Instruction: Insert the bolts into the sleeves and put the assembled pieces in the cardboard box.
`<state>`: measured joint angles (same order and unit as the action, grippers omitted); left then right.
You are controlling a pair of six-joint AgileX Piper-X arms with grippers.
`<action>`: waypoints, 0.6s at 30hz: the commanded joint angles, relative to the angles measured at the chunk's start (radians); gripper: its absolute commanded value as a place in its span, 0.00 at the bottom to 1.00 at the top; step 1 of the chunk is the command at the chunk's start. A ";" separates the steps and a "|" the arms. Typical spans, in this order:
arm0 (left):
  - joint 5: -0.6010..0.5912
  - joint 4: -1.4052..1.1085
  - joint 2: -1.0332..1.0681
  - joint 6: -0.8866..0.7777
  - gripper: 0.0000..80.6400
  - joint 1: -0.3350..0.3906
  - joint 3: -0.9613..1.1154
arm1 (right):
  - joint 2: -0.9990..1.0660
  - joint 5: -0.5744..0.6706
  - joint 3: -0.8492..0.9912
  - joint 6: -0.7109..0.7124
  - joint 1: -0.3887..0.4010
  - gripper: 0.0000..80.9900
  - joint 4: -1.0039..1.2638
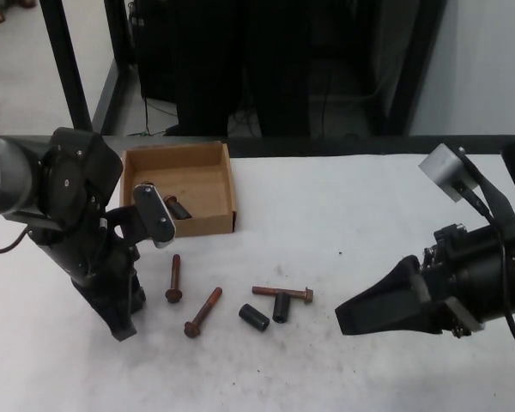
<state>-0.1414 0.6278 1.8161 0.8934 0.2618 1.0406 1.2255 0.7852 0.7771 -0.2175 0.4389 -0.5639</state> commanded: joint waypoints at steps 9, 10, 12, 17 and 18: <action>-0.133 0.043 -0.005 -0.216 0.01 0.007 -0.002 | -0.005 -0.077 -0.001 -0.033 -0.002 0.47 0.080; -0.153 0.043 -0.017 -0.237 0.01 0.007 -0.002 | -0.001 -0.077 -0.001 -0.034 -0.002 0.46 0.092; -0.172 0.043 -0.044 -0.274 0.01 0.007 -0.002 | 0.015 -0.093 0.007 -0.046 -0.002 0.45 0.099; -0.236 0.043 -0.143 -0.346 0.01 0.007 -0.029 | 0.082 -0.076 0.033 0.002 0.005 0.45 0.098; -0.243 0.043 -0.168 -0.349 0.01 0.004 -0.043 | 0.095 -0.066 0.041 0.047 0.010 0.45 0.098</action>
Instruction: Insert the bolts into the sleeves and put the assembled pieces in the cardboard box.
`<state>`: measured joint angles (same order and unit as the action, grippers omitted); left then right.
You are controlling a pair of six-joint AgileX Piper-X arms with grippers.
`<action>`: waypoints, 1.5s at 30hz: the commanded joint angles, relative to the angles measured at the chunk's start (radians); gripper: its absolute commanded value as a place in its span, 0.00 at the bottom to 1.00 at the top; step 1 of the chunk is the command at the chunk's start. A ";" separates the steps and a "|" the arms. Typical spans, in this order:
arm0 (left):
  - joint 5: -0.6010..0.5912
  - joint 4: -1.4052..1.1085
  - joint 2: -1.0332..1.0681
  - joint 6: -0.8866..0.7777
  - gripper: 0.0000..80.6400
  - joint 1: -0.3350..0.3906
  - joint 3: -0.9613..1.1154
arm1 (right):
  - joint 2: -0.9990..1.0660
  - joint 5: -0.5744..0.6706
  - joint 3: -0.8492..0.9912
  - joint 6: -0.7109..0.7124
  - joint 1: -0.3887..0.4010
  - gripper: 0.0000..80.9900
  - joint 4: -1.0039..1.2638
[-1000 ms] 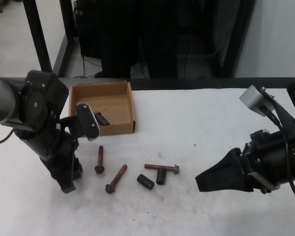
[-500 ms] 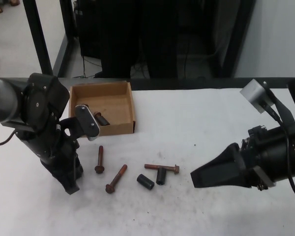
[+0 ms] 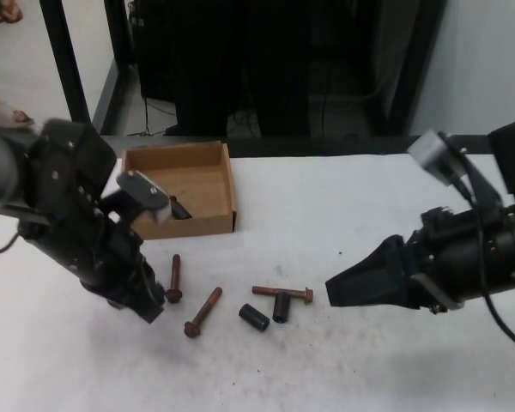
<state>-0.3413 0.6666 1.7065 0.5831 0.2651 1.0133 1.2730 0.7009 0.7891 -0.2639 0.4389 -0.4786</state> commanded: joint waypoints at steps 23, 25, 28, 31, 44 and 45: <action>-0.321 -0.153 -0.797 -0.523 0.01 0.001 -0.490 | 0.346 -0.478 0.287 0.838 0.213 0.45 -0.105; -0.320 -0.227 -0.892 -0.607 0.01 0.001 -0.537 | 0.373 -0.560 0.307 0.912 0.237 0.45 -0.136; -0.317 -0.334 -1.014 -0.713 0.01 0.001 -0.587 | 0.410 -0.666 0.339 1.011 0.262 0.45 -0.183; -0.314 -0.392 -1.121 -0.786 0.01 0.001 -0.626 | 0.441 -0.751 0.356 1.111 0.278 0.45 -0.183; -0.376 -0.350 -1.492 -0.951 0.01 0.043 -0.802 | 0.560 -0.886 0.516 1.335 0.338 0.45 -0.138; -0.366 -0.350 -1.530 -0.951 0.01 0.048 -0.816 | 0.573 -0.891 0.533 1.355 0.341 0.45 -0.138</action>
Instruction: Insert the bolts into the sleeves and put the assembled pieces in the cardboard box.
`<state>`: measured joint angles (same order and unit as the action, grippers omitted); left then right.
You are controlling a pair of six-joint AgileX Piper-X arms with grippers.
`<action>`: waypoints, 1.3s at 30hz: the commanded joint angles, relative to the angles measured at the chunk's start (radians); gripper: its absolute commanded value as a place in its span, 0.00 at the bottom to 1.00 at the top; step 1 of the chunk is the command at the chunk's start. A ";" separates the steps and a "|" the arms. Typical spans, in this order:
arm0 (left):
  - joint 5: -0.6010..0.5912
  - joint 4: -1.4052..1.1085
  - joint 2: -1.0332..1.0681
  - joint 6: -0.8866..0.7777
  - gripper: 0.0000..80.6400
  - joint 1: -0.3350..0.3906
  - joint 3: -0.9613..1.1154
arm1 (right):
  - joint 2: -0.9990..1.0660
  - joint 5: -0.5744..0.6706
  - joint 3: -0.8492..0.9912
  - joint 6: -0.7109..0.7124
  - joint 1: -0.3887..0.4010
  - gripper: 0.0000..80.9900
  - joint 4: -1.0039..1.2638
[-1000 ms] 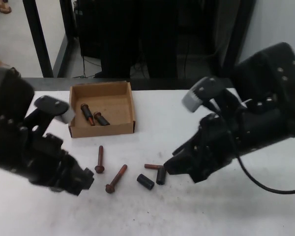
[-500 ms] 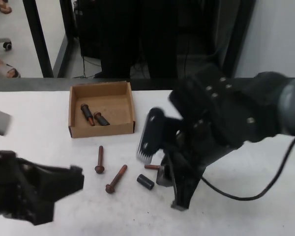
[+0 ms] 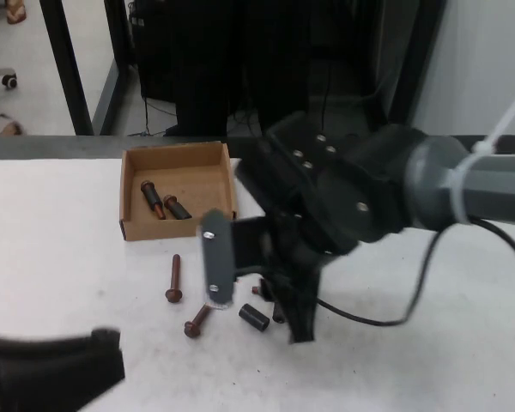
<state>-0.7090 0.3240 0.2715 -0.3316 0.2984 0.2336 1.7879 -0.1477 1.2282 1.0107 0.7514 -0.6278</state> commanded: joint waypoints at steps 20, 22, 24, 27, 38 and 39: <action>0.003 -0.013 -0.272 -0.043 0.01 0.015 -0.099 | 0.236 -0.034 0.254 0.184 0.065 0.37 -0.060; 0.003 -0.013 -0.272 -0.043 0.01 0.015 -0.101 | 0.239 -0.034 0.254 0.152 0.083 0.43 -0.072; 0.005 -0.013 -0.272 -0.043 0.01 0.015 -0.101 | 0.241 -0.034 0.254 0.128 0.105 0.53 -0.072; 0.005 -0.013 -0.272 -0.043 0.01 0.015 -0.101 | 0.244 -0.034 0.254 0.125 0.136 0.57 -0.064; -0.027 -0.013 -0.272 -0.038 0.01 0.015 -0.101 | 0.295 -0.134 0.258 0.306 0.141 0.56 0.031; -0.026 -0.013 -0.272 -0.035 0.01 0.015 -0.101 | 0.300 -0.149 0.258 0.336 0.138 0.56 0.036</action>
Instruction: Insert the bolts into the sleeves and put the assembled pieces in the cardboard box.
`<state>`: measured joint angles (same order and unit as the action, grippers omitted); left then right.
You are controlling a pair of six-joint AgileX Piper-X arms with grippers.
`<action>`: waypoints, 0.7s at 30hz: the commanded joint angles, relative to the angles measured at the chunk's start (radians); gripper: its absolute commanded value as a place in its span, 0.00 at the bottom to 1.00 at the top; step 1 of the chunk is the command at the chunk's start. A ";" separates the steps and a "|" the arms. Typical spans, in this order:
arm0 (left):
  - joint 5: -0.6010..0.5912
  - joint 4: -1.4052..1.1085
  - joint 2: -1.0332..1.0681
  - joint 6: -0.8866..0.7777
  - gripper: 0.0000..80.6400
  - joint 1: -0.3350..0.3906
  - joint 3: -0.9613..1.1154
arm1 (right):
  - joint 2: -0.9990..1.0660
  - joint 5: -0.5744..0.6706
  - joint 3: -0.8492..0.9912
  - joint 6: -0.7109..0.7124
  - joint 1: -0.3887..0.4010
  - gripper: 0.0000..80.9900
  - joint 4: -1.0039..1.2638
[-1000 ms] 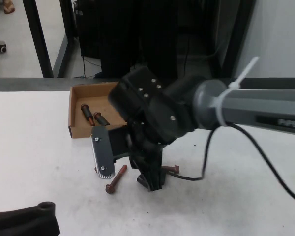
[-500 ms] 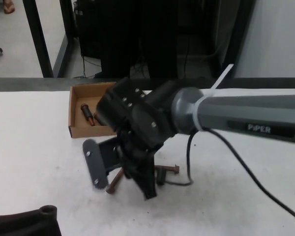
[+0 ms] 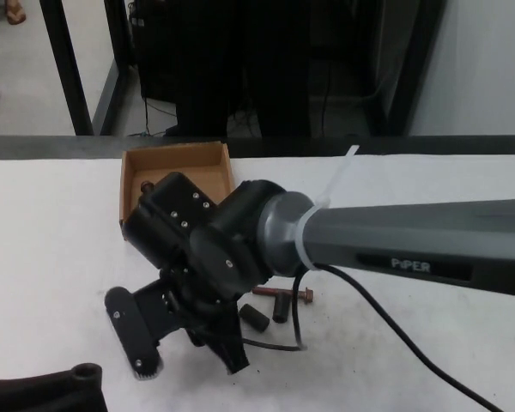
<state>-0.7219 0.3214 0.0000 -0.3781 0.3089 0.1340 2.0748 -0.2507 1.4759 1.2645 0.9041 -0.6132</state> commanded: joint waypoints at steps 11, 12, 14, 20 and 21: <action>-0.021 -0.010 0.000 0.028 0.01 0.005 -0.001 | 0.018 -0.074 0.012 0.237 -0.048 0.53 0.032; -0.021 -0.010 0.000 0.028 0.01 0.005 -0.001 | 0.018 -0.074 0.012 0.224 -0.050 0.52 0.016; -0.025 -0.010 0.000 0.028 0.01 0.005 -0.001 | 0.018 -0.042 0.012 0.187 -0.058 0.52 -0.025; -0.036 -0.021 0.000 0.036 0.01 0.005 -0.001 | 0.011 0.087 0.018 0.153 -0.066 0.52 -0.186; -0.036 -0.026 0.000 0.036 0.01 0.005 -0.001 | 0.008 0.105 0.023 0.150 -0.068 0.52 -0.205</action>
<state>-0.7400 0.3214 0.0000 -0.3522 0.3089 0.1321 2.0953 -0.2326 1.4904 1.4285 0.8407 -0.7181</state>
